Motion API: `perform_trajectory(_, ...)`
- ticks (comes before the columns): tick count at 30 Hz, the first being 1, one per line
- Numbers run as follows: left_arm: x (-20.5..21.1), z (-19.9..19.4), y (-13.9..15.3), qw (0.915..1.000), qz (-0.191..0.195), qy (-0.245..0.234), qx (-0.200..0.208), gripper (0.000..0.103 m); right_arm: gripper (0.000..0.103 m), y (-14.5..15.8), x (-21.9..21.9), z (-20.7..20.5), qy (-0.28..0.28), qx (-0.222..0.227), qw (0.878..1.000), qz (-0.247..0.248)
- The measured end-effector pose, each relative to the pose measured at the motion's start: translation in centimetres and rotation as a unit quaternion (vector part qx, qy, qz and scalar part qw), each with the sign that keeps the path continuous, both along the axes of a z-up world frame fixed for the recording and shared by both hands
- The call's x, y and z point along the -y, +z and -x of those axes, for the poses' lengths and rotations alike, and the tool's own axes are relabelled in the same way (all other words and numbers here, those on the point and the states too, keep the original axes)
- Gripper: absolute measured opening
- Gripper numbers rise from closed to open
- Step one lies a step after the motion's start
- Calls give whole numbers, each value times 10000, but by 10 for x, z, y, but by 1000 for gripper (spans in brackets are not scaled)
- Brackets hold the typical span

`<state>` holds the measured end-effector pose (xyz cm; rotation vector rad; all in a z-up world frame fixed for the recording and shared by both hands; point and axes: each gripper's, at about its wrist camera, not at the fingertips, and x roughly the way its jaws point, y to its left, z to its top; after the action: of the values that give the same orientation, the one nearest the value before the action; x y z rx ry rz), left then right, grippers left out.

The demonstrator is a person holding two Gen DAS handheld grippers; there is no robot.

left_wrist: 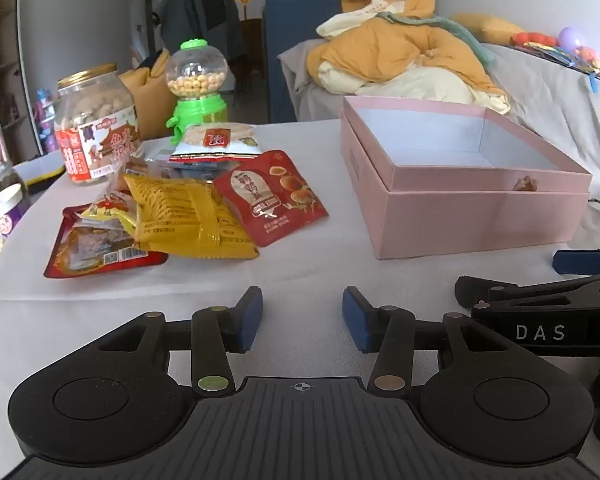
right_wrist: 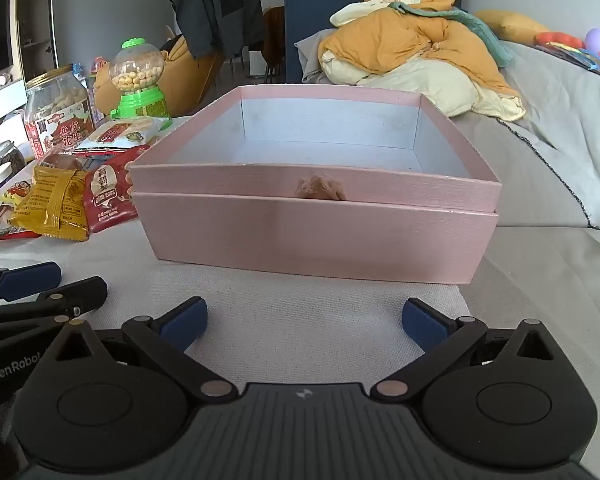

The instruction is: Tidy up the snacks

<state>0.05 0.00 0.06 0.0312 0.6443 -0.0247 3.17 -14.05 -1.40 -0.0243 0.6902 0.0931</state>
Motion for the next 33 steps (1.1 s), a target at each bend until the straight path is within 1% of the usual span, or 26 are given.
perform_trajectory(3, -1, -1, 0, 10000, -70, 0, 5, 51, 103, 0, 0, 0, -1, 6, 10000, 15)
perform_trajectory(5, -2, 0, -2, 10000, -25, -18, 22, 51, 103, 0, 0, 0, 0, 5, 10000, 17)
perform_trajectory(33, -1, 0, -1, 10000, -13, 3, 27, 51, 103, 0, 0, 1, -1, 4, 10000, 21)
